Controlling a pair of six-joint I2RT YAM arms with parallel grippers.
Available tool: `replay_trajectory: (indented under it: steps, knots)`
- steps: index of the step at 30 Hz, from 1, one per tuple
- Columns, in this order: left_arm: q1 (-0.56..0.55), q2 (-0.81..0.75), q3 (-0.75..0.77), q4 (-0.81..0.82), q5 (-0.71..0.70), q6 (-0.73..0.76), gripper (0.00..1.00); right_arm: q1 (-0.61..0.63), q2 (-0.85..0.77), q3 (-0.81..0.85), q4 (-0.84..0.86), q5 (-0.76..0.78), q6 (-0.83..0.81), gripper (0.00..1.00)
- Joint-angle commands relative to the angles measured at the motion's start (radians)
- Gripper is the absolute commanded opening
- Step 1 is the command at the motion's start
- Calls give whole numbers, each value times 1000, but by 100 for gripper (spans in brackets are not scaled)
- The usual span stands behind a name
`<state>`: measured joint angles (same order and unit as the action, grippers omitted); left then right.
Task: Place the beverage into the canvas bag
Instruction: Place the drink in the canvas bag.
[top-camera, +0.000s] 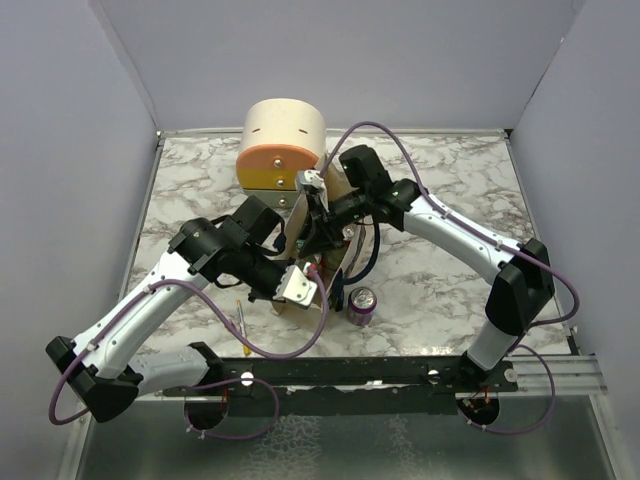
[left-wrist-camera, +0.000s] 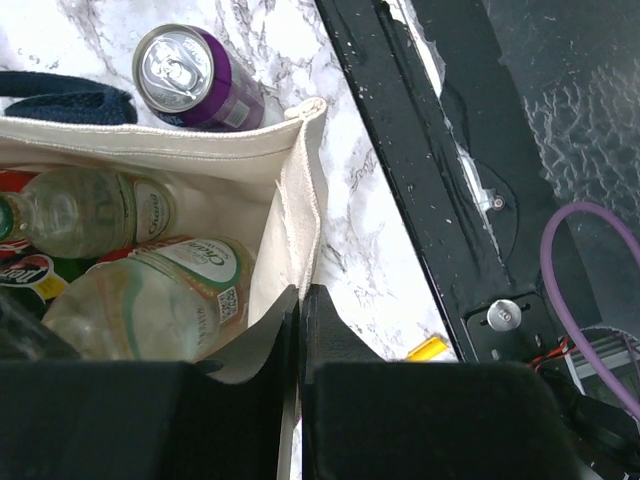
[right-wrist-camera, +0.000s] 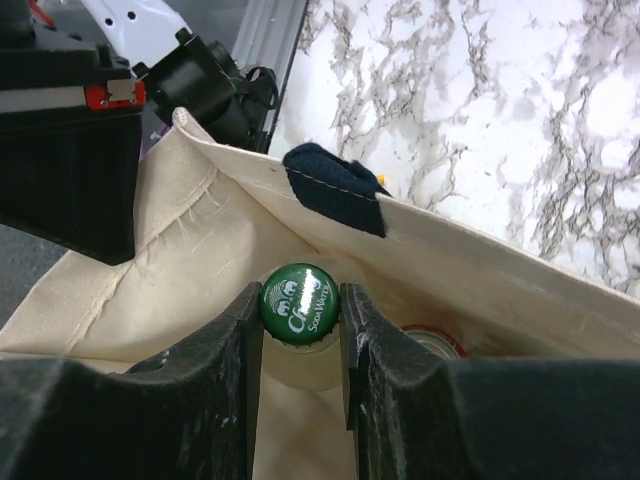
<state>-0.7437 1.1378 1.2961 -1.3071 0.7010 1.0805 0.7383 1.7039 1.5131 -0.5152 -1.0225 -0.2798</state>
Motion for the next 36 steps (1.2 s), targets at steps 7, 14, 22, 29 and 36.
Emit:
replay_trajectory:
  steps: [7, 14, 22, 29, 36]
  knots:
    - [29, -43, -8, 12, 18, -69, 0, 67, -18, -37, 182, -135, -143, 1]
    - [39, -72, -41, 29, 37, -85, 0, 85, 56, -12, 170, -120, -261, 1]
    - [58, -110, -75, 50, 55, -103, 0, 97, 100, -7, 153, -91, -403, 1]
    - [77, -126, -91, 69, 61, -116, 0, 102, 129, 6, 61, -81, -559, 1]
    - [103, -130, -104, 85, 87, -119, 0, 111, 151, -7, -20, -67, -666, 1]
